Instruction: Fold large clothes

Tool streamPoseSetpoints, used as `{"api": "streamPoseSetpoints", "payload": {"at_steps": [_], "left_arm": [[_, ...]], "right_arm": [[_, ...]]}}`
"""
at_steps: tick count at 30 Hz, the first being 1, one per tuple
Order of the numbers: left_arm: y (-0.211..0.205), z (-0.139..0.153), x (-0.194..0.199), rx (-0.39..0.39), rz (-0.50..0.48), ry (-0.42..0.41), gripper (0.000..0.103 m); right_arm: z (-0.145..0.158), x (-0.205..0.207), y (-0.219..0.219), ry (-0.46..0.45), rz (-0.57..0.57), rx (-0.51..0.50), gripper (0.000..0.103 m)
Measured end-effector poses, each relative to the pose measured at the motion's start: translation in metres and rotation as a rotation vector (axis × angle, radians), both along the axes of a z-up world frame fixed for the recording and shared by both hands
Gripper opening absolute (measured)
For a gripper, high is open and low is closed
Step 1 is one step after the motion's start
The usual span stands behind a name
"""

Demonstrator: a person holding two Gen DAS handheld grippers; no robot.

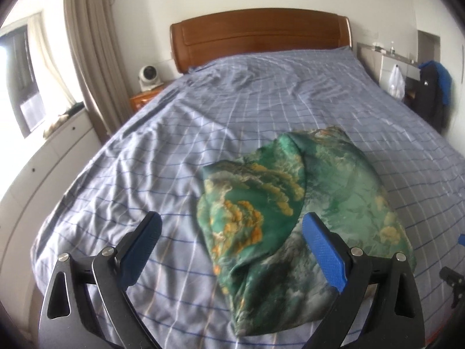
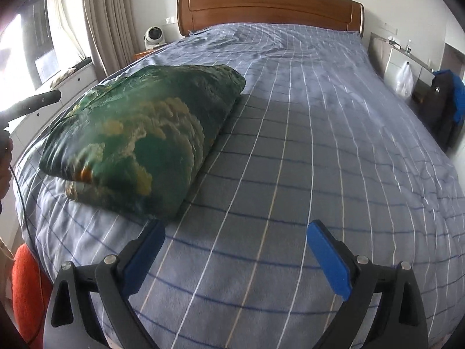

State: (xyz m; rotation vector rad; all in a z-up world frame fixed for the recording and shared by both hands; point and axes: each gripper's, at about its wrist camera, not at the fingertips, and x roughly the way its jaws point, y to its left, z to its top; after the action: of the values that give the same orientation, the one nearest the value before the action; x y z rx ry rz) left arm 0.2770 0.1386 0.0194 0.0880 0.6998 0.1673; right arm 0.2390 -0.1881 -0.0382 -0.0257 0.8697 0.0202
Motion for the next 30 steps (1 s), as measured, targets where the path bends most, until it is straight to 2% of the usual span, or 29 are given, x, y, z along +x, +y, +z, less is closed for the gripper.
{"api": "streamPoseSetpoints", "payload": {"at_steps": [3, 4, 6, 7, 8, 9, 11, 13, 15, 17, 20, 22, 26, 30], "left_arm": [[0.003, -0.003, -0.001, 0.007, 0.016, 0.031, 0.098], [0.008, -0.005, -0.003, -0.012, 0.025, 0.044, 0.098], [0.023, -0.009, -0.007, -0.105, 0.012, 0.079, 0.099], [0.039, -0.015, -0.011, -0.222, -0.032, 0.118, 0.099], [0.05, -0.021, -0.013, -0.294, -0.057, 0.15, 0.099], [0.071, -0.036, -0.016, -0.41, -0.061, 0.216, 0.099], [0.108, -0.065, -0.026, -0.592, 0.002, 0.278, 0.099], [0.143, -0.087, -0.034, -0.706, 0.08, 0.309, 0.099], [0.168, -0.093, -0.038, -0.764, 0.108, 0.298, 0.098], [0.177, -0.089, -0.033, -0.865, 0.044, 0.269, 0.099], [0.174, -0.087, 0.002, -1.068, -0.143, 0.296, 0.102], [0.163, -0.093, 0.026, -1.101, -0.195, 0.304, 0.102], [0.139, -0.13, 0.069, -1.011, -0.188, 0.397, 0.102], [0.132, -0.161, 0.082, -0.992, -0.178, 0.454, 0.103]], "right_arm": [[-0.003, -0.005, -0.003, 0.003, -0.007, 0.014, 0.097], [-0.005, -0.006, -0.005, 0.005, -0.014, 0.021, 0.097], [-0.005, -0.008, -0.008, 0.005, -0.031, 0.041, 0.097], [-0.004, -0.01, -0.009, -0.001, -0.038, 0.05, 0.097], [-0.002, -0.012, -0.01, -0.009, -0.042, 0.056, 0.097], [0.001, -0.015, -0.011, -0.024, -0.047, 0.061, 0.097], [0.007, -0.02, -0.012, -0.037, -0.049, 0.047, 0.097], [0.008, -0.024, -0.014, -0.053, -0.006, 0.073, 0.097], [0.001, -0.027, -0.023, -0.062, 0.043, 0.175, 0.097], [-0.007, -0.025, -0.031, -0.059, 0.034, 0.246, 0.098], [-0.013, -0.014, -0.036, -0.042, 0.038, 0.354, 0.098], [-0.01, -0.001, -0.031, -0.043, 0.079, 0.412, 0.103], [-0.006, 0.04, -0.023, -0.003, 0.153, 0.517, 0.103], [-0.01, 0.091, -0.02, 0.057, 0.217, 0.62, 0.103]]}}
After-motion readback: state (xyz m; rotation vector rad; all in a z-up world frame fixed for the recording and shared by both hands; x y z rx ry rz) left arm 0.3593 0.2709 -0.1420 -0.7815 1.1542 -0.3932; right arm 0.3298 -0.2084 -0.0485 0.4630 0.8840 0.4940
